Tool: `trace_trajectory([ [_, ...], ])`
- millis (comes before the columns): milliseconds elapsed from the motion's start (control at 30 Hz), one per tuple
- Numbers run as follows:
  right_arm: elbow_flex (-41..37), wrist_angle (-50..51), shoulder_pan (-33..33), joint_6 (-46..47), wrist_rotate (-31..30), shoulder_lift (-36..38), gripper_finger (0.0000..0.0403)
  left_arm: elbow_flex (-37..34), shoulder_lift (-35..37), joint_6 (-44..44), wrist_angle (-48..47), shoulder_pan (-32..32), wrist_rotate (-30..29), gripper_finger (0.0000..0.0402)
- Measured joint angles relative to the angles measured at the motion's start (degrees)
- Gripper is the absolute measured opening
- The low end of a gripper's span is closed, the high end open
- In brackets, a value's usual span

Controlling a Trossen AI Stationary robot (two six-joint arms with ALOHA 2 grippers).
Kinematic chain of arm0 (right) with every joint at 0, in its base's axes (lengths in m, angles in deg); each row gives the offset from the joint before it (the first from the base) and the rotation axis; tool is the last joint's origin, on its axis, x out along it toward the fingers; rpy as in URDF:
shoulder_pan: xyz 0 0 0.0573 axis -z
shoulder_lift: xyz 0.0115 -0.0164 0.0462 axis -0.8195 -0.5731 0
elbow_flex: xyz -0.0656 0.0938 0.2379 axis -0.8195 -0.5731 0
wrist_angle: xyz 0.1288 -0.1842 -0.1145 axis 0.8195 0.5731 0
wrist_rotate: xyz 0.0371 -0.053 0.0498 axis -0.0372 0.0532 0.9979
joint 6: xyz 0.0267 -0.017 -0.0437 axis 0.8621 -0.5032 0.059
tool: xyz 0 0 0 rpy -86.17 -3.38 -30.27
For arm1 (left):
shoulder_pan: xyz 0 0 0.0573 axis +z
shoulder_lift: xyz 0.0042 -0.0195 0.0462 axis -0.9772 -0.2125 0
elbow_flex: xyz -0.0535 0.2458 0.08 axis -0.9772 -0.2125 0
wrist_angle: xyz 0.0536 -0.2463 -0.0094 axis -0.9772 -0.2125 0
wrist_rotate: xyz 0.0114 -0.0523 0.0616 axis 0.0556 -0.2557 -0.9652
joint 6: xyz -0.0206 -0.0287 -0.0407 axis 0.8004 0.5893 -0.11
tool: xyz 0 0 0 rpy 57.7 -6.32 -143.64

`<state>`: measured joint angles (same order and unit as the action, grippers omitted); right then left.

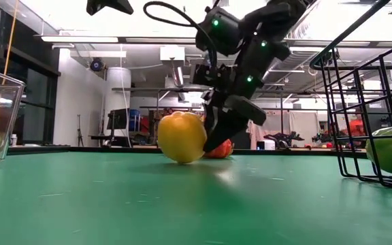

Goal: Sort produce into baskets
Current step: Put the yellow bell pepper into the wire basket

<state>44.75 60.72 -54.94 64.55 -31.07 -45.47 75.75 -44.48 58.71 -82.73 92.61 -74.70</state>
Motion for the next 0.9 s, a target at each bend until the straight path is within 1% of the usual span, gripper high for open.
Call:
trace_trajectory([
  [200,0.00,0.21,-2.21,10.15,-0.70,1.43,0.0030,0.00,-0.05,-0.04,0.02,0.00,-0.48,0.0000],
  [233,0.00,0.92,-2.48,11.82,-0.70,1.66,0.0015,0.00,-0.10,-0.06,0.01,-0.01,-0.73,0.0000],
  [267,0.00,1.62,-2.79,13.31,-0.70,2.10,0.0011,-0.01,-0.11,-0.10,0.02,-0.02,-1.04,0.0000],
  [333,0.00,3.37,-3.22,15.96,-0.72,3.23,0.0019,-1.42,-0.02,-0.57,1.72,0.00,-1.33,0.0000],
  [433,0.00,7.69,-3.62,17.58,-0.74,6.30,0.0019,-7.02,0.24,-0.96,4.59,-0.42,-0.52,0.0000],
  [500,0.00,11.63,-3.59,18.69,-0.74,8.99,0.0013,-12.10,0.15,1.12,8.32,-1.00,0.87,0.0000],
  [567,0.00,15.41,-3.43,20.55,-0.73,11.73,0.0008,-16.91,-0.10,4.55,12.80,-1.76,3.81,0.0001],
  [633,0.00,19.14,-3.33,22.55,-0.74,14.35,0.0005,-20.64,-0.68,6.16,16.43,-2.38,7.61,0.0005],
  [700,0.00,21.07,-3.34,25.23,-0.81,16.50,0.0007,-22.47,-1.53,6.18,16.90,-2.87,10.00,0.0012],
  [800,-0.84,21.60,-3.36,30.89,-0.70,18.47,0.0023,-22.71,-2.92,3.35,14.36,-3.73,11.36,0.0021],
  [900,-1.71,20.61,-3.36,36.19,1.45,19.02,0.0063,-22.71,-3.19,0.58,12.31,-4.69,11.47,0.0024],
])
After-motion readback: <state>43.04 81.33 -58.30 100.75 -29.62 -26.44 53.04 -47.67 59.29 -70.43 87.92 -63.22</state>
